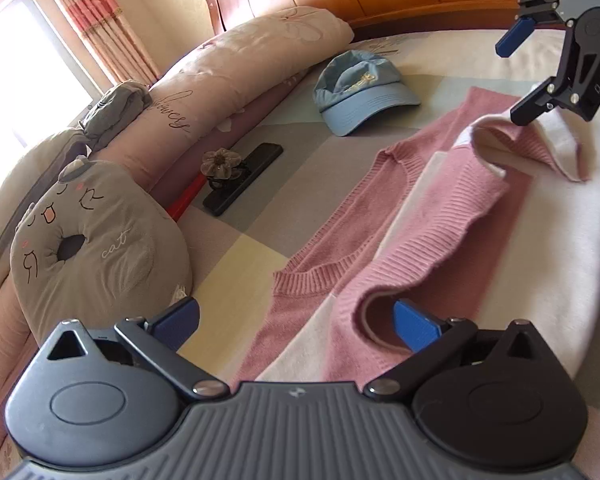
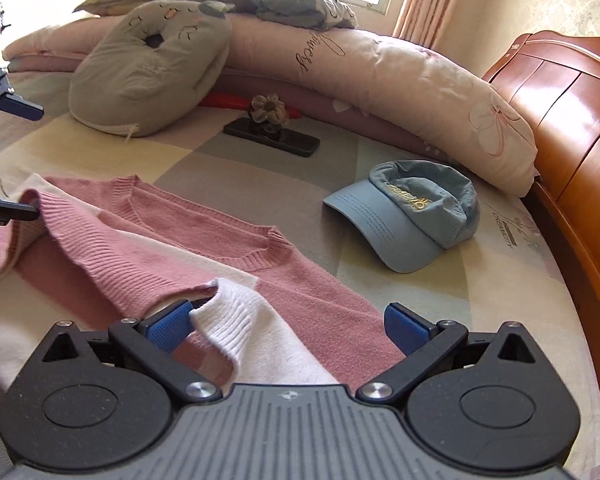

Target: Fold clothes

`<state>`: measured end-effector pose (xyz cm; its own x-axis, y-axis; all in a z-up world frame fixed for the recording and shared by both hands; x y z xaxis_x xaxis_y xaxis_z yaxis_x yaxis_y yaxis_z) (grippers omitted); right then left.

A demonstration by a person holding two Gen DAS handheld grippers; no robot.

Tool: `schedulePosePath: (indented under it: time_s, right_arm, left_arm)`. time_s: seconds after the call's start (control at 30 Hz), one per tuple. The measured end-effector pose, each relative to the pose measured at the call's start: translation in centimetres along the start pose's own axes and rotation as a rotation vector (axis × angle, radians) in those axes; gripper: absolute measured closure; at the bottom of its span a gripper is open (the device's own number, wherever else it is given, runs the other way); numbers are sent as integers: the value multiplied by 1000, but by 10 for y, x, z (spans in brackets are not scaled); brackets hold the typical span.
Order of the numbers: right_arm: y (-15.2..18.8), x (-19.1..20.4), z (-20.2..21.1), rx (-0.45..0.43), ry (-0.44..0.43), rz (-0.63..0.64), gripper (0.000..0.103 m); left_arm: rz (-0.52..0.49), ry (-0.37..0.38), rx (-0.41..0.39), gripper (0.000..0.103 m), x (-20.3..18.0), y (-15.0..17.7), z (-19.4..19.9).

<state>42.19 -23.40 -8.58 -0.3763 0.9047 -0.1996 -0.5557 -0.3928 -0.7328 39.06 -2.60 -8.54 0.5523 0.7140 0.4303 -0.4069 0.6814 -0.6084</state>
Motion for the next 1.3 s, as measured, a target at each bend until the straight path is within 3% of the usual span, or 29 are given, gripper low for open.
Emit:
schedulePosePath:
  time_s: [0.13, 0.27, 0.37, 0.57, 0.77, 1.0, 1.17, 1.3]
  right_arm:
    - [28, -7, 21, 39, -23, 24, 0]
    - [58, -12, 12, 121, 33, 107, 0]
    - [76, -16, 4, 170, 71, 159, 0]
    - [50, -31, -16, 119, 119, 129, 0]
    - [19, -80, -39, 84, 172, -42, 0]
    - [15, -119, -46, 68, 213, -208, 0]
    - [12, -108, -38, 37, 222, -164, 0]
    - [2, -89, -27, 11, 195, -109, 0]
  left_arm:
    - [-17, 63, 47, 1, -12, 31, 18]
    - [-57, 54, 119, 1, -20, 60, 13]
    - [-31, 30, 134, 1, -14, 64, 2]
    - [114, -14, 97, 1, 26, 46, -17]
    - [246, -113, 112, 1, 80, 45, -46]
    - [315, -182, 152, 1, 112, 61, -53]
    - [347, -209, 170, 1, 124, 69, -50]
    - [332, -138, 108, 1, 104, 53, -30]
Point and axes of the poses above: each gripper's, at about its wrist camera, not at the fingertips, and z roughly against the way its jaws point, x to its left, y to its underside, the point moved 10 cm from there along -z, roughly the way its jaws point, and after that the axes turned 3 degrees about y, right-handed, at the moved point
